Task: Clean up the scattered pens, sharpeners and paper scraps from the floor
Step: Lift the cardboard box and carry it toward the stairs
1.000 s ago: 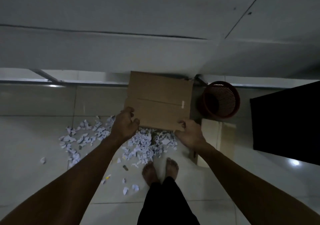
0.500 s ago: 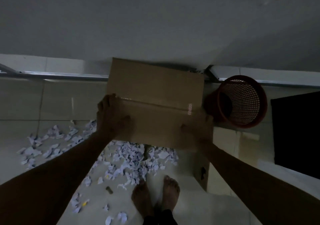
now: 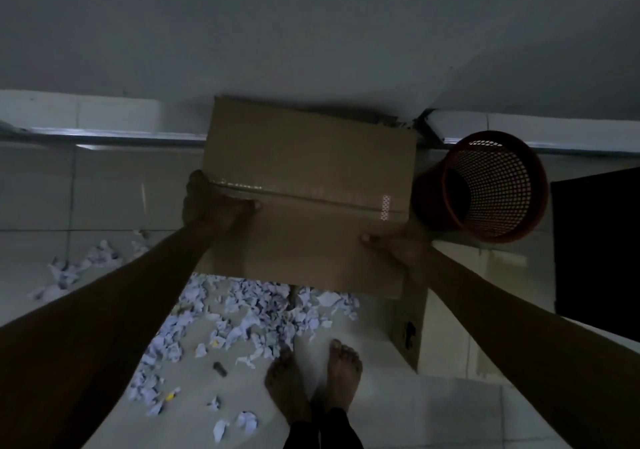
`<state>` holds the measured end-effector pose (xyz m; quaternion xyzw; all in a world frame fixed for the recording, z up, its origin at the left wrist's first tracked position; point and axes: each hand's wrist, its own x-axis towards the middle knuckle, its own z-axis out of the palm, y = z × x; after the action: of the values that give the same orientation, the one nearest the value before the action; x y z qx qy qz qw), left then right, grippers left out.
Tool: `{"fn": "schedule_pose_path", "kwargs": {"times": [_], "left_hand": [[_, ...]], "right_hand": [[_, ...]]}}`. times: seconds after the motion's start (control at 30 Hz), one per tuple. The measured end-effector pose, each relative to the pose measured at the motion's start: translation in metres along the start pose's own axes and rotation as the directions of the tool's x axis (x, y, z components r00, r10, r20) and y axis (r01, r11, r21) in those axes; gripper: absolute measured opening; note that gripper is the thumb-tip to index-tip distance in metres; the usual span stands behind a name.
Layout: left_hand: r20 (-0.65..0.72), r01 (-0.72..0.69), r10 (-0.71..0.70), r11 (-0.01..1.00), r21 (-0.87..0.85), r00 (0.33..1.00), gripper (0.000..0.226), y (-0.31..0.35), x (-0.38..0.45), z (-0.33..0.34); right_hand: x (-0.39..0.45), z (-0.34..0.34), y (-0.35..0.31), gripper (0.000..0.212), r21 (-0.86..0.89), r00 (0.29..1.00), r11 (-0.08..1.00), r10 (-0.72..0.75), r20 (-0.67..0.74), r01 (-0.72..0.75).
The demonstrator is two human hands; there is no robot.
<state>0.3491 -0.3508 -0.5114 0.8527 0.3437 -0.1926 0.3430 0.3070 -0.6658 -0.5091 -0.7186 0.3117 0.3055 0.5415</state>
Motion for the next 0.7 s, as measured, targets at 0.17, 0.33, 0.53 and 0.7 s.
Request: {"fn": "schedule_pose_path", "kwargs": {"times": [0.17, 0.33, 0.53, 0.7], "left_hand": [[-0.009, -0.031, 0.031, 1.000, -0.001, 0.999, 0.125, -0.013, -0.001, -0.014], [-0.029, -0.049, 0.049, 0.999, -0.021, 0.998, 0.111, 0.008, -0.041, -0.053], [-0.027, -0.079, 0.077, 0.995, -0.065, 0.997, 0.104, 0.020, -0.094, -0.111], [-0.079, -0.141, 0.131, 0.982, -0.126, 0.988, 0.066, 0.059, -0.197, -0.201]], "right_hand": [[-0.028, -0.007, -0.014, 0.075, -0.004, 1.000, 1.000, 0.027, -0.002, -0.027], [-0.064, -0.017, -0.035, 0.078, 0.053, 1.000, 0.998, 0.022, -0.008, -0.022], [-0.149, -0.031, -0.078, 0.073, 0.131, 0.999, 0.991, 0.015, 0.039, -0.020], [-0.250, -0.053, -0.131, 0.053, 0.123, 0.993, 0.988, -0.101, 0.058, 0.094]]}}
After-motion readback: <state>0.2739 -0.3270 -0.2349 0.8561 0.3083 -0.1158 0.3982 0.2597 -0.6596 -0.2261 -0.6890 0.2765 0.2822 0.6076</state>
